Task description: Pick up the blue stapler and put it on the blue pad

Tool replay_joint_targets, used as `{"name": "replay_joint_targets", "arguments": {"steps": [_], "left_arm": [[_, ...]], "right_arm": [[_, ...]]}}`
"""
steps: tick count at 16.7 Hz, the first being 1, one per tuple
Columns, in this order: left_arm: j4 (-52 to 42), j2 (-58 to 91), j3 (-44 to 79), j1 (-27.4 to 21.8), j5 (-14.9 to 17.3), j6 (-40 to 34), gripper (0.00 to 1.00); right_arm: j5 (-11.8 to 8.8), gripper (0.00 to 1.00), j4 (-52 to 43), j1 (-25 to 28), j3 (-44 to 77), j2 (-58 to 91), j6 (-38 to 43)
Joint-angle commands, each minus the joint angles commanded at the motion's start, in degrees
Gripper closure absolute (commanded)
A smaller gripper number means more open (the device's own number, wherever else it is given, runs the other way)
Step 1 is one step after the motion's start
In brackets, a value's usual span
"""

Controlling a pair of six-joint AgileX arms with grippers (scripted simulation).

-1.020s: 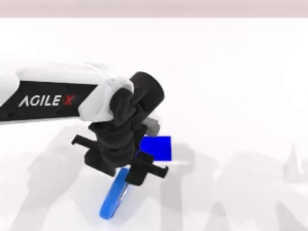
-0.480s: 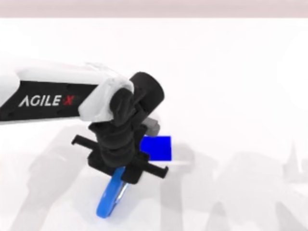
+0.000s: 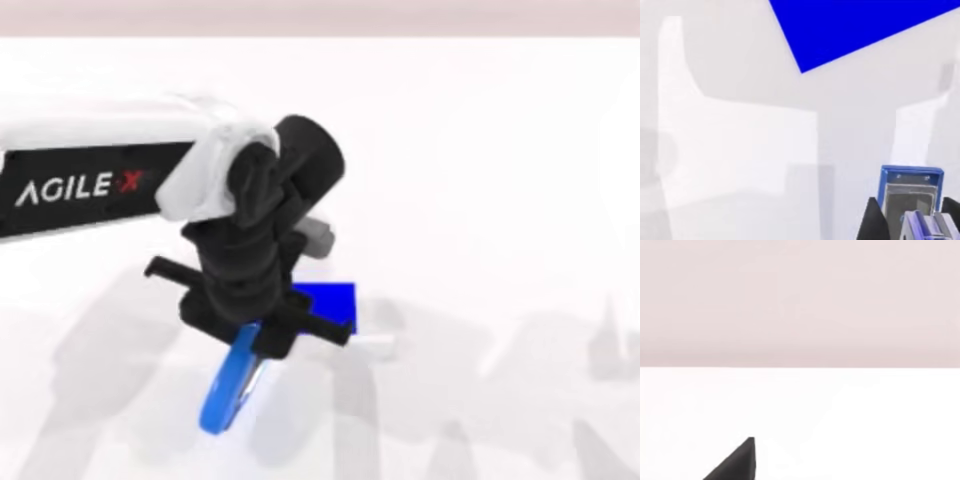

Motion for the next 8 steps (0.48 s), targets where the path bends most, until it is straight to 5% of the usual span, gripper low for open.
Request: {"name": "replay_joint_targets", "arguments": {"steps": [8], "left_arm": [[-14.9, -5.2, 9.5, 0.4, 0.0, 0.2, 1.00]], "right_arm": [[0.0, 0.00, 0.0, 0.0, 0.0, 0.0, 0.0]]}}
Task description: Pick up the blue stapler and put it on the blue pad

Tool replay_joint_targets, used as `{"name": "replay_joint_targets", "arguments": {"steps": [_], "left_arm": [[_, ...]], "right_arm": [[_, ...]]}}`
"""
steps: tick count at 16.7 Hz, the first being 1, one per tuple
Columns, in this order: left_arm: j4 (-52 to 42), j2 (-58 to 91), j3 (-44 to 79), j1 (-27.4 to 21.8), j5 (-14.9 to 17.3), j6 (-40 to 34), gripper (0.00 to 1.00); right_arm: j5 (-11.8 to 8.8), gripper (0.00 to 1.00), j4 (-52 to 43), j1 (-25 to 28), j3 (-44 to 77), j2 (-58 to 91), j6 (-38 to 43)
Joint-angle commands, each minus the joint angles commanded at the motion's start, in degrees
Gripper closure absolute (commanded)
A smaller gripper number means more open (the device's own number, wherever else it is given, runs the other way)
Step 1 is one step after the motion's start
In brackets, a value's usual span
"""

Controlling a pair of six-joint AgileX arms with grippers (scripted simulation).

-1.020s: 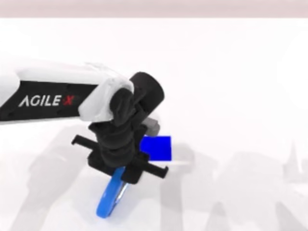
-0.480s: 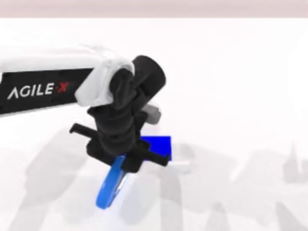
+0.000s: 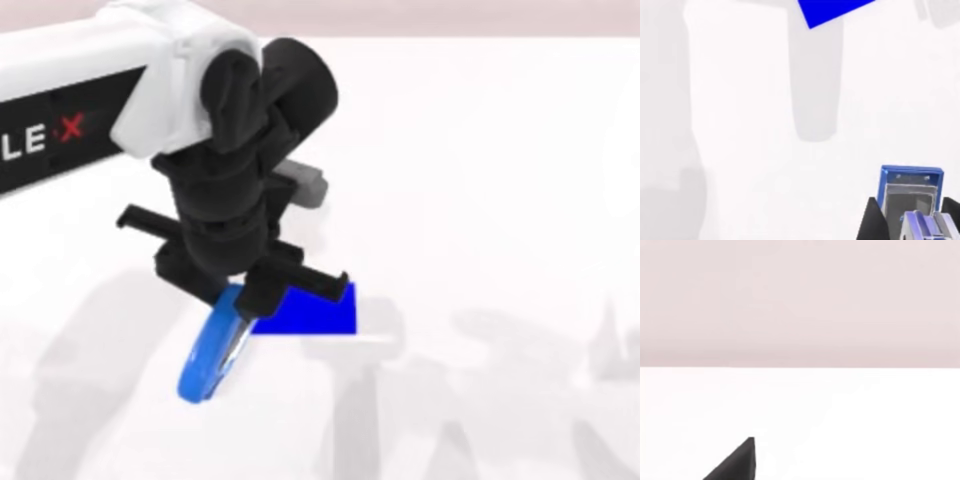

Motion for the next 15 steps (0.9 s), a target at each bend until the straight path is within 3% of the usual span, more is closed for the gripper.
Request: {"name": "replay_joint_targets", "arguments": {"steps": [4, 7, 11, 15], "left_arm": [[0.0, 0.7, 0.5, -0.4, 0.0, 0.8, 1.00], [-1.1, 3.7, 4.8, -1.1, -0.3, 6.4, 1.00], [-3.4, 10.2, 13.6, -2.2, -0.7, 20.3, 1.00], [-5.9, 17.6, 23.4, -3.7, -1.2, 38.8, 1.00]], "right_arm": [[0.0, 0.00, 0.0, 0.0, 0.0, 0.0, 0.0], [0.0, 0.00, 0.0, 0.0, 0.0, 0.0, 0.0], [0.0, 0.00, 0.0, 0.0, 0.0, 0.0, 0.0], [0.0, 0.00, 0.0, 0.0, 0.0, 0.0, 0.0]]}}
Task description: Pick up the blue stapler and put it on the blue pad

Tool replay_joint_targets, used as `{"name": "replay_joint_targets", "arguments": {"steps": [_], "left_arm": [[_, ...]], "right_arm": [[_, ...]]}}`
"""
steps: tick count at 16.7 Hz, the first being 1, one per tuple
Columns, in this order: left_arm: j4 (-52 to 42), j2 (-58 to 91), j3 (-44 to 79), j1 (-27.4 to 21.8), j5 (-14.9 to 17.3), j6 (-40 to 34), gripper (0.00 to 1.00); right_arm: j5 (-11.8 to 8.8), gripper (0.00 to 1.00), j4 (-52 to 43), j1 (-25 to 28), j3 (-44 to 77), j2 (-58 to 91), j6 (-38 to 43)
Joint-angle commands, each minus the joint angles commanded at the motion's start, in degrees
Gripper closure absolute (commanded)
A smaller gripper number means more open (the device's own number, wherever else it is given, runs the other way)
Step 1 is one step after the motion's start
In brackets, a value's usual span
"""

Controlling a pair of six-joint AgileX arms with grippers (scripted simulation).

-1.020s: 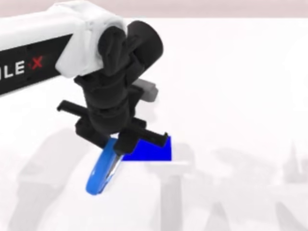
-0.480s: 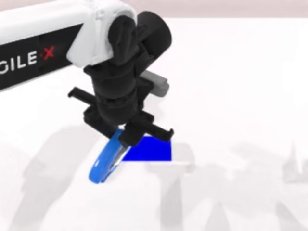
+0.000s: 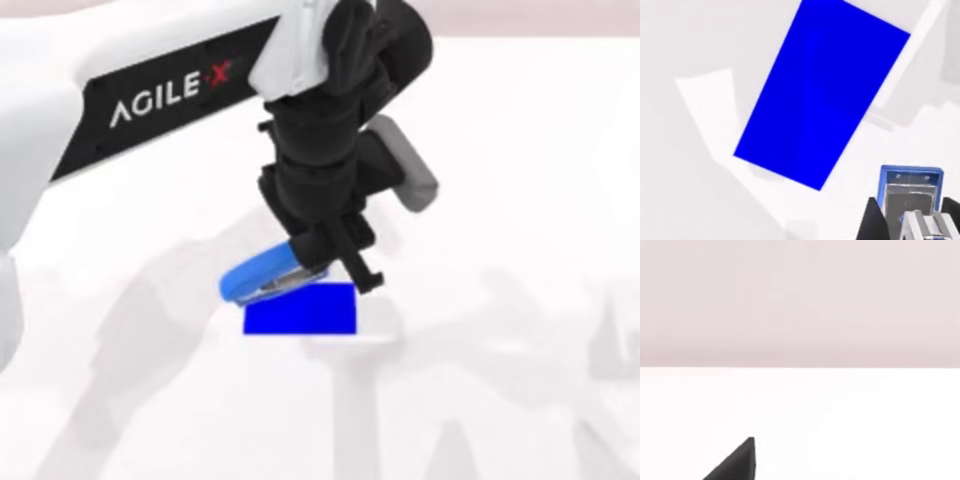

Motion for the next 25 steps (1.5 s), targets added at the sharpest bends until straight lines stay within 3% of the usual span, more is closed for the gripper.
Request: {"name": "replay_joint_targets", "arguments": {"steps": [4, 7, 14, 21, 25], "left_arm": [[-1.6, 5.7, 8.4, -1.2, -0.5, 15.3, 1.00], [-1.8, 7.5, 11.9, -1.6, -0.7, 20.7, 1.00], [-0.8, 7.4, 11.3, -1.1, -0.8, 21.4, 1.00], [16.2, 8.3, -4.7, 0.8, -0.6, 23.2, 1.00], [20.1, 8.7, -8.4, 1.1, -0.6, 24.0, 1.00]], "right_arm": [[0.0, 0.00, 0.0, 0.0, 0.0, 0.0, 0.0], [0.0, 0.00, 0.0, 0.0, 0.0, 0.0, 0.0], [0.0, 0.00, 0.0, 0.0, 0.0, 0.0, 0.0], [0.0, 0.00, 0.0, 0.0, 0.0, 0.0, 0.0], [0.0, 0.00, 0.0, 0.0, 0.0, 0.0, 0.0]]}}
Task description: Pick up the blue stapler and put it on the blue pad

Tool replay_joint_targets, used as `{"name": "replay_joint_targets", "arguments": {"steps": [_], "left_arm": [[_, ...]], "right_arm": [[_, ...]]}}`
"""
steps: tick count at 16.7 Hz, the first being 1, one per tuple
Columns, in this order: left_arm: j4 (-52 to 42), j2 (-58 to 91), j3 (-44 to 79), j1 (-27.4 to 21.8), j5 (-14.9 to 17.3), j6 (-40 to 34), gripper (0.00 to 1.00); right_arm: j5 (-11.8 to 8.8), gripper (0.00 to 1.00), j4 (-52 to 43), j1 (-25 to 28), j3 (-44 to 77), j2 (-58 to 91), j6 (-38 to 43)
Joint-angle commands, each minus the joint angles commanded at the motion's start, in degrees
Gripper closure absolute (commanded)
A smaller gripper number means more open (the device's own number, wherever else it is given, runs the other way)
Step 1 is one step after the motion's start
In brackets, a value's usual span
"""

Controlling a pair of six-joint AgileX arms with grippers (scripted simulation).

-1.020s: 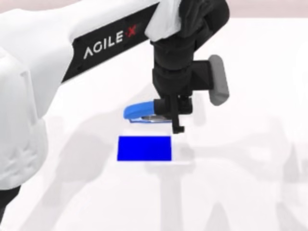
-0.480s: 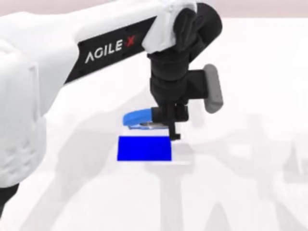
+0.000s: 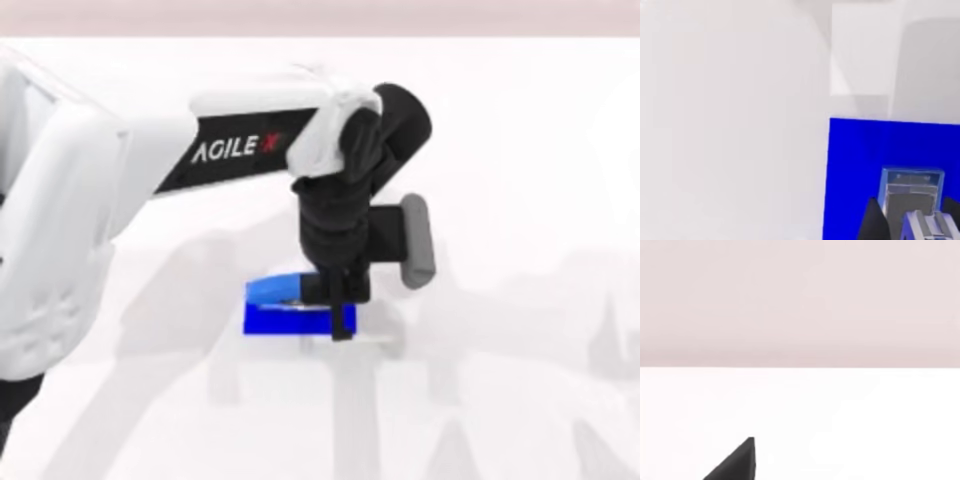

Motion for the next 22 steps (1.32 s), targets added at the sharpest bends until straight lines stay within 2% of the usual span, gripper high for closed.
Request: {"name": "replay_joint_targets", "arguments": {"steps": [3, 16, 22], "left_arm": [[0.0, 0.0, 0.0, 0.0, 0.0, 0.0, 1.00], [0.0, 0.0, 0.0, 0.0, 0.0, 0.0, 0.02], [0.0, 0.0, 0.0, 0.0, 0.0, 0.0, 0.00]], "right_arm": [[0.0, 0.00, 0.0, 0.0, 0.0, 0.0, 0.0], [0.0, 0.00, 0.0, 0.0, 0.0, 0.0, 0.0], [0.0, 0.00, 0.0, 0.0, 0.0, 0.0, 0.0]]}}
